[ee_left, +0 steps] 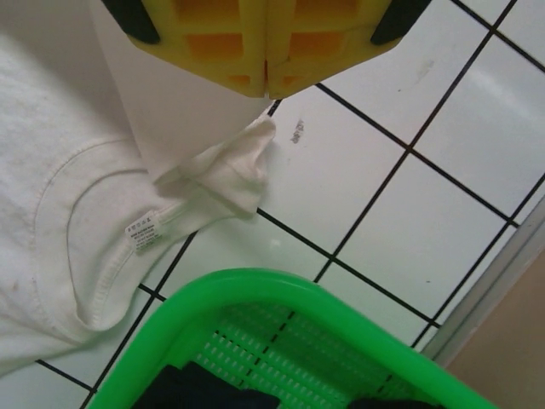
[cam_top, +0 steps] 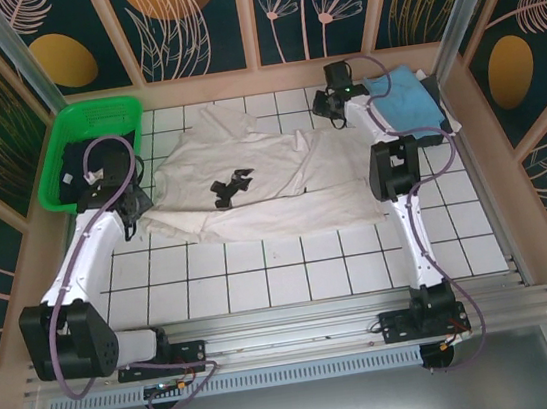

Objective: Fold and stack the t-shirts

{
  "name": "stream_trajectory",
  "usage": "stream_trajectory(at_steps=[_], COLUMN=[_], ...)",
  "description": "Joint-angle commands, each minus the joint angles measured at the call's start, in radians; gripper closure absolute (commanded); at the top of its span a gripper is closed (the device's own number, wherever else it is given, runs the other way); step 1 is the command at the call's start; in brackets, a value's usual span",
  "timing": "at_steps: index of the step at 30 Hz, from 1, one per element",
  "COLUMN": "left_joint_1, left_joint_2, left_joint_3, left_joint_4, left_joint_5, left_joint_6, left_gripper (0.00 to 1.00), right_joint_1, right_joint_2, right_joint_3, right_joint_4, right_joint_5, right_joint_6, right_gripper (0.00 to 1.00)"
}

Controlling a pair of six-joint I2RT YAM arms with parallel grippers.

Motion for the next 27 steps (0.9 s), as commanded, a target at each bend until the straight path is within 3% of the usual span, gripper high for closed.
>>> stream_trajectory(at_steps=[1,3,5,10,14,20,27], left_joint_1=[0.008,0.009,0.009,0.008,0.008,0.008,0.008], left_joint_2=[-0.047,-0.060,-0.044,0.023,0.032,0.051,0.070], left_joint_3=[-0.012,-0.027,-0.027,0.002,0.010,0.005,0.002], left_joint_4=[-0.036,0.015,0.046,0.077,0.086,0.102,0.119], left_joint_5=[-0.007,0.062,0.107,0.168,0.156,0.177,0.189], left_joint_6=[-0.035,-0.026,-0.024,-0.007,-0.002,0.005,0.007], left_gripper=[1.00,1.00,1.00,1.00,1.00,1.00,1.00], right_joint_1=[0.007,0.014,0.024,0.028,0.032,0.030,0.030], right_joint_2=[-0.092,-0.216,-0.425,-0.874,-1.028,-1.050,-0.972], right_joint_3=[0.000,-0.144,-0.443,-1.094,-1.396,-1.531,-1.497], right_joint_4=[-0.112,-0.150,-0.071,0.128,0.178,0.227,0.273], right_joint_5=[-0.027,0.065,0.156,0.183,0.178,0.185,0.152], right_joint_6=[-0.034,-0.053,-0.072,-0.042,-0.017,-0.014,-0.016], right_gripper=[0.74,0.74,0.72,0.69,0.69,0.69,0.72])
